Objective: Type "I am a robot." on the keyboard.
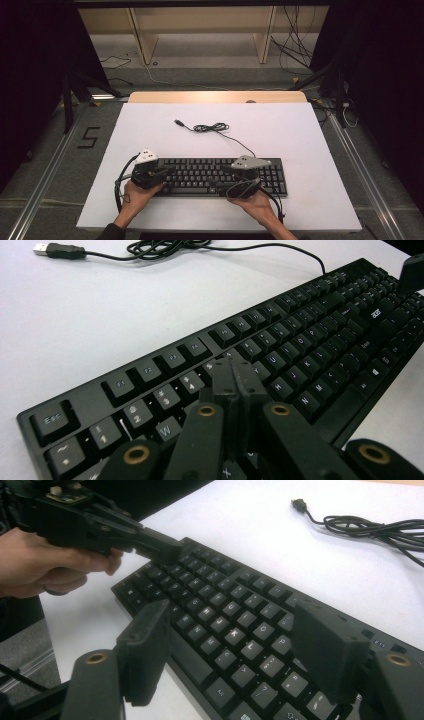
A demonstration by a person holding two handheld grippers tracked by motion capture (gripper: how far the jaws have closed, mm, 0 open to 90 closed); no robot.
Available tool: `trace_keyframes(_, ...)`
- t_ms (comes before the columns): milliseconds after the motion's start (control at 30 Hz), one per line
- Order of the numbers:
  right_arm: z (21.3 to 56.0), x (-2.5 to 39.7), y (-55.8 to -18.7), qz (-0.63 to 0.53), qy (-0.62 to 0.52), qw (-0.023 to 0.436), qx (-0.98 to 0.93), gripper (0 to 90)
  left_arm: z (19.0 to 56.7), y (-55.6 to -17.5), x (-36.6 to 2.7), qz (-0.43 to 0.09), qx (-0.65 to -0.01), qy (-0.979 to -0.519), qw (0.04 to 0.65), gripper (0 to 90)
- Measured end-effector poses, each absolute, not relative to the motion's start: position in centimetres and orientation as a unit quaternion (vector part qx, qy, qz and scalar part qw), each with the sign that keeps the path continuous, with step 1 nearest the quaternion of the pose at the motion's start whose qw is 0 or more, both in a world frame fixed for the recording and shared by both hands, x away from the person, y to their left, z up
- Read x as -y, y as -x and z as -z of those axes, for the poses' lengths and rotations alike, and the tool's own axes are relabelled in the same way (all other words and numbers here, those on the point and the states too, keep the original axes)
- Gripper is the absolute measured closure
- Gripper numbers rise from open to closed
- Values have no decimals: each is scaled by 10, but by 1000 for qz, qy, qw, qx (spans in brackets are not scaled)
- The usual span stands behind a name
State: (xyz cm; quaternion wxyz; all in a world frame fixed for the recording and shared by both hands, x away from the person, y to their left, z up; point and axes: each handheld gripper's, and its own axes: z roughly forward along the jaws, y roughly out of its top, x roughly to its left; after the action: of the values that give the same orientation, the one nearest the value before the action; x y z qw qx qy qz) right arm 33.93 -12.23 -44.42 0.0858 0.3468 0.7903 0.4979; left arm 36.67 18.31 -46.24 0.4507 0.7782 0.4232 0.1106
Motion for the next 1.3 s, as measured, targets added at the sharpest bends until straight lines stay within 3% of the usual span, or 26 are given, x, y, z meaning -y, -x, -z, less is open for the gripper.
trace_keyframes(900,440,128,-333,-508,-345,88,-784,317,479,-383,-166,-95,-428,-809,392,892)
trace_keyframes(1300,440,129,-335,-510,-349,93,-781,317,471,-379,-173,-108,-430,-793,418,851)
